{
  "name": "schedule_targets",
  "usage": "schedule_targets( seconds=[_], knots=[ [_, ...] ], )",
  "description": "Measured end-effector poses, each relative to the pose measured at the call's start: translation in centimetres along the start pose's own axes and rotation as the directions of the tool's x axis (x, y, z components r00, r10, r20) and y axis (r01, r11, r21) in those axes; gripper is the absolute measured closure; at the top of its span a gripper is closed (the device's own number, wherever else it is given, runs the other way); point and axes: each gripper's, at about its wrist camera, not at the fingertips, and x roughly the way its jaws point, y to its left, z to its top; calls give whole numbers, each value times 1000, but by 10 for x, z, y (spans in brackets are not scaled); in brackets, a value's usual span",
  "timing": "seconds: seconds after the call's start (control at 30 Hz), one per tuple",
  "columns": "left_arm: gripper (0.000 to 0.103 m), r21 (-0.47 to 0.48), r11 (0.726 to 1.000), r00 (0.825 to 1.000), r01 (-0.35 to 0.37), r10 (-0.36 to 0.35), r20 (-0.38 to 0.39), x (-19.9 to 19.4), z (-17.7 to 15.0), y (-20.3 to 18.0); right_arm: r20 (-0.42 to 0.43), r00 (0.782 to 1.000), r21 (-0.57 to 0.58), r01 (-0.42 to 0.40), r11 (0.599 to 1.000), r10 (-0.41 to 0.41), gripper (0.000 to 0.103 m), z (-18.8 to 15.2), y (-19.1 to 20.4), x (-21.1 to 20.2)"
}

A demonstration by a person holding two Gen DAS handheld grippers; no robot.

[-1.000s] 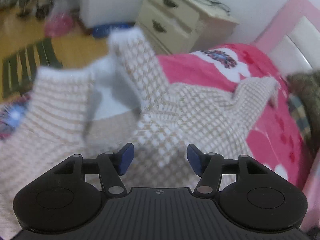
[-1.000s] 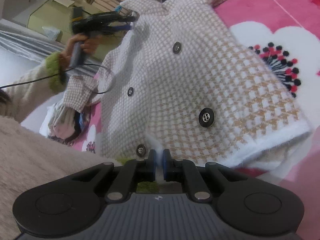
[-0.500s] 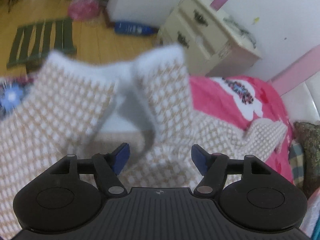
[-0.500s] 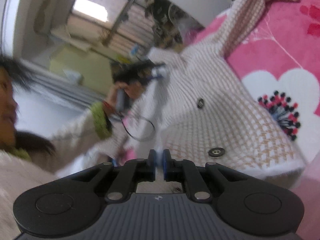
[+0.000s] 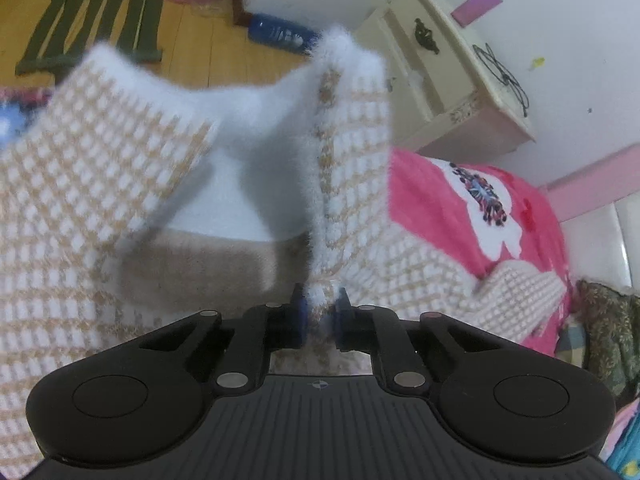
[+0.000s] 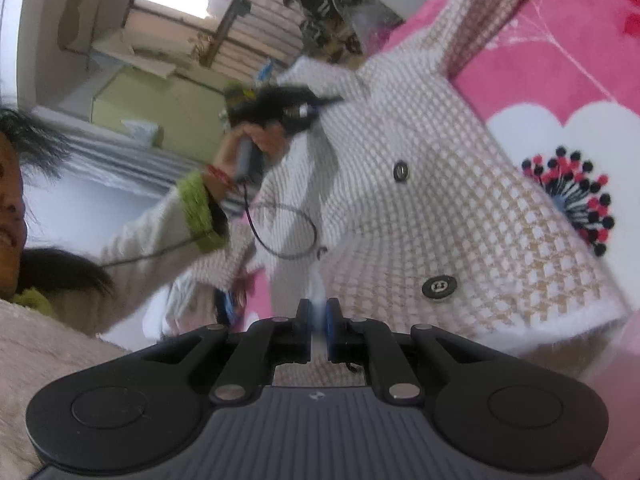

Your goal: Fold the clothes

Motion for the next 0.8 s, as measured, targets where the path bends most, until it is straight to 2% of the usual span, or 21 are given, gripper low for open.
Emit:
schedule_targets(
  seconds=[0.17,0.3,0.37,0.43,0.53,0.63,0.67,0.73,0.8],
  knots=[
    [94,55,998,997,34,-37,65,-46,8,-24,-51,998,-84,-32,996,28,95,0,14,9],
    [93,138,989,996,-45,34,79,-46,7,-22,-156,988,-159,-24,987,-1,95,-6,12,36],
    [93,175,980,993,-92,78,85,-38,3,-17,-232,972,-189,3,982,-47,95,-14,2,58],
    [93,158,983,994,-91,82,67,-36,-2,-7,-284,957,-209,-2,978,-59,95,-17,-3,74],
    [93,174,981,995,-83,72,66,-42,-3,-2,-334,942,-254,-48,966,-41,95,-19,2,89],
    [92,242,962,991,-124,109,76,-38,-9,1,-379,922,-290,-35,956,-82,95,-21,-6,108],
    [90,245,959,989,-142,129,70,-30,-12,4,-396,913,-289,-25,957,-95,95,-23,-12,116],
    [80,248,953,985,-172,163,59,-19,-18,9,-435,891,-280,6,960,-133,93,-27,-23,134],
    [75,251,948,981,-196,190,50,-13,-24,14,-450,880,-268,28,963,-151,91,-29,-25,140]
  ],
)
